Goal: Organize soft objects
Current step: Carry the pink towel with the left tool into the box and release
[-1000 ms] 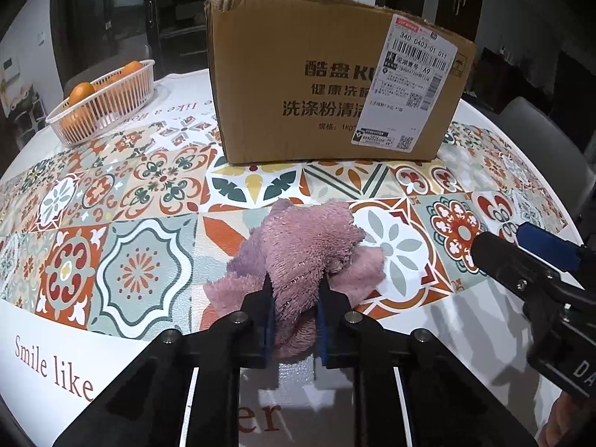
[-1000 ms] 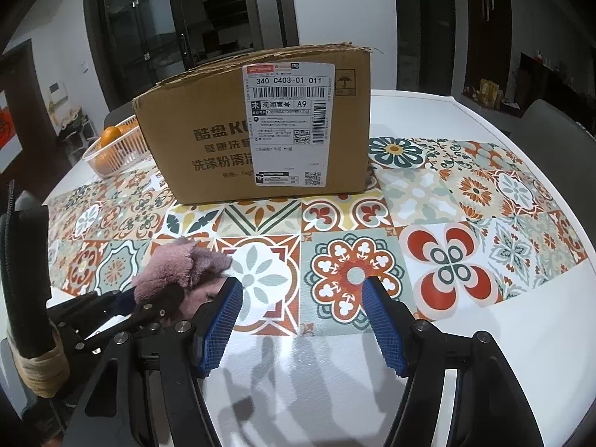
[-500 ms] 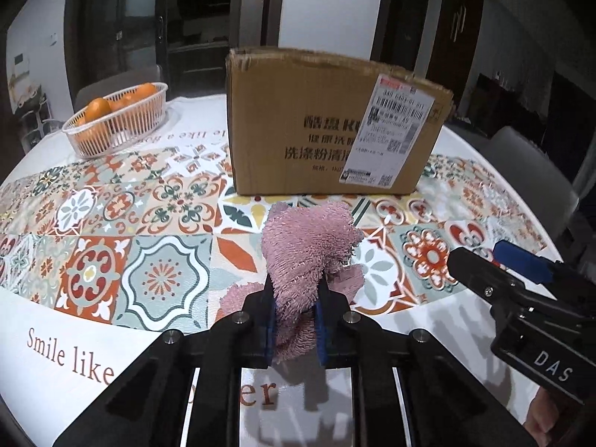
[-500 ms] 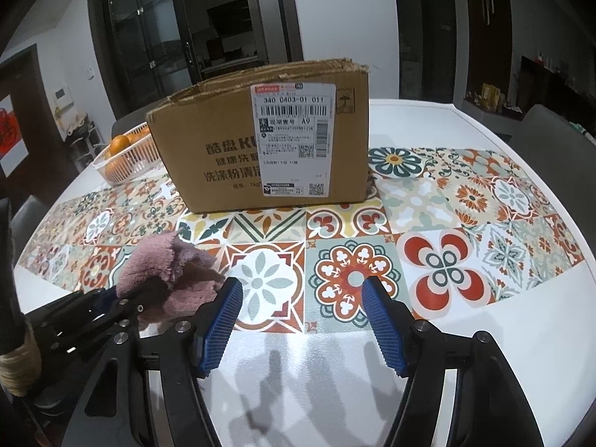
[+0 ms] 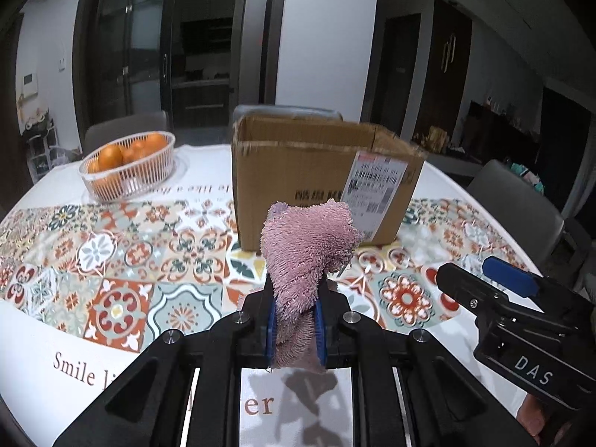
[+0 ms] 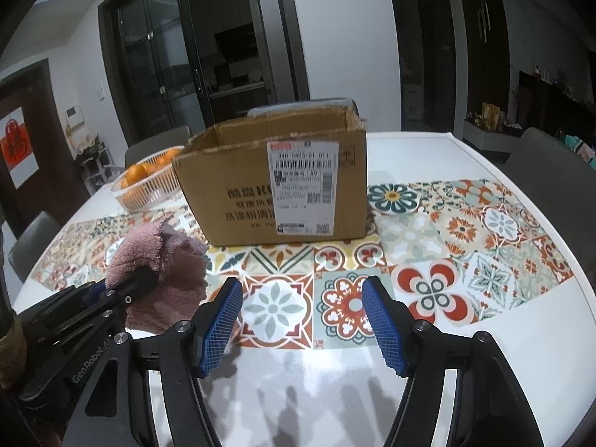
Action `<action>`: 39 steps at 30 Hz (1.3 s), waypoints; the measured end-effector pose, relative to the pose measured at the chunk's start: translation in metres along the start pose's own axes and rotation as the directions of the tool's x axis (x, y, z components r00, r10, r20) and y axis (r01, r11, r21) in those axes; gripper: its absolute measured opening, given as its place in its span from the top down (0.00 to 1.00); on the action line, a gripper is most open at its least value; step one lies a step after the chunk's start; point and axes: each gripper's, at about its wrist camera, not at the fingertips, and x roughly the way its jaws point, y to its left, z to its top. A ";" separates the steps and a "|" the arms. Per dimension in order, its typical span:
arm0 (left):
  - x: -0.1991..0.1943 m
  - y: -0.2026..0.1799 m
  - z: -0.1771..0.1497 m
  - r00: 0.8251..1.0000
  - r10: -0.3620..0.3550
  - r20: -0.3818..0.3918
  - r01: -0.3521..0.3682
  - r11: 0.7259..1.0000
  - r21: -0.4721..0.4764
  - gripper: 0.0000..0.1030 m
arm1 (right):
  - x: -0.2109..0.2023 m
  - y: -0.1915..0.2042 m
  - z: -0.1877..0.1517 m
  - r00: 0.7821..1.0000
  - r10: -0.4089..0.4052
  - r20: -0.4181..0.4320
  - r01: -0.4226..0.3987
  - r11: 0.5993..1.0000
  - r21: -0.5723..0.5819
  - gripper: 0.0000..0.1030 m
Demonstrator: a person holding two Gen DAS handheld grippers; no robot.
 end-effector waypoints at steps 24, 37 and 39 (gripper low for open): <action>-0.036 -0.010 0.075 0.981 -0.039 0.192 0.038 0.999 0.010 0.83 | -0.038 -0.002 0.064 0.987 -0.005 0.159 -0.001 0.999 0.042 0.34; -0.029 -0.021 0.125 0.967 -0.027 0.253 0.009 0.997 0.073 0.83 | -0.034 -0.008 0.104 0.979 -0.015 0.205 0.006 0.999 0.046 0.34; -0.026 -0.020 0.131 0.967 -0.027 0.255 0.008 0.997 0.074 0.83 | -0.032 -0.009 0.110 0.978 -0.016 0.210 0.007 0.999 0.042 0.34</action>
